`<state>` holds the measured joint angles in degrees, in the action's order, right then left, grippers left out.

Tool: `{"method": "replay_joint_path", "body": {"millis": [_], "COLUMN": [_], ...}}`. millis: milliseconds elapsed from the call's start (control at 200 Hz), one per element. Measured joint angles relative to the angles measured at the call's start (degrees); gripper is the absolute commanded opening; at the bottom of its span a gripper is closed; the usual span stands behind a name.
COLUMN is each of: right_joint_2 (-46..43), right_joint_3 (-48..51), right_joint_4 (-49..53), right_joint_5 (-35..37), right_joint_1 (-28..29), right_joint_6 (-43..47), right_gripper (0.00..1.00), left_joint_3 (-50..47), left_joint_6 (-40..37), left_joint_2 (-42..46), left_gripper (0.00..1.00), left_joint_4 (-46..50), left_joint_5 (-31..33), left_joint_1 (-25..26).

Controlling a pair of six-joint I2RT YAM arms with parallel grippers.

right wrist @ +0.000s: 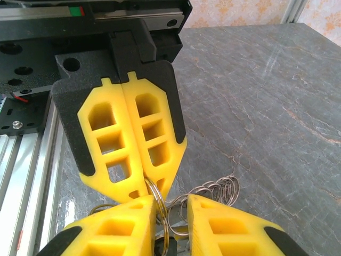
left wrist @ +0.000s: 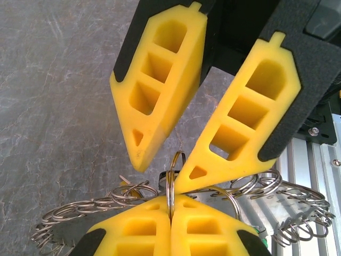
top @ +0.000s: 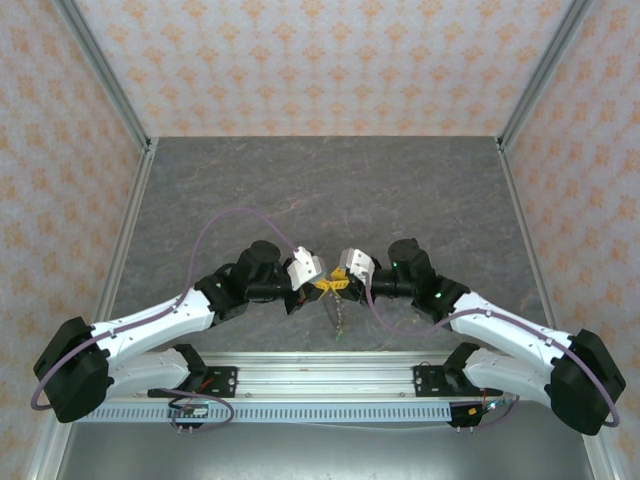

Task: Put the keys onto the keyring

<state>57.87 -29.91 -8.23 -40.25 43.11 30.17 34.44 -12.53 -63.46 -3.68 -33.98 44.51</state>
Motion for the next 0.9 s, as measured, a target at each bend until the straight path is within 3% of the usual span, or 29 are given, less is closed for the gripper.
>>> {"method": "replay_joint_path", "body": {"millis": [626,901], "right_joint_2": [-5.1,-3.3], "right_joint_3": [-0.9,-3.9], "right_joint_4": [5.3,7.6], "right_joint_5": [1.2,-2.2], "right_joint_1": [0.1,0.1], "right_joint_6": [6.3,7.6], "right_gripper": [0.22,0.25], "left_joint_3": [-0.5,-0.5], "left_joint_6": [-3.5,-4.5], "left_joint_2": [3.4,3.7], "left_gripper": [0.00,0.00], "left_joint_4": [0.0,0.5], "left_joint_5": [0.0,0.0], "left_joint_1": [0.0,0.0]}}
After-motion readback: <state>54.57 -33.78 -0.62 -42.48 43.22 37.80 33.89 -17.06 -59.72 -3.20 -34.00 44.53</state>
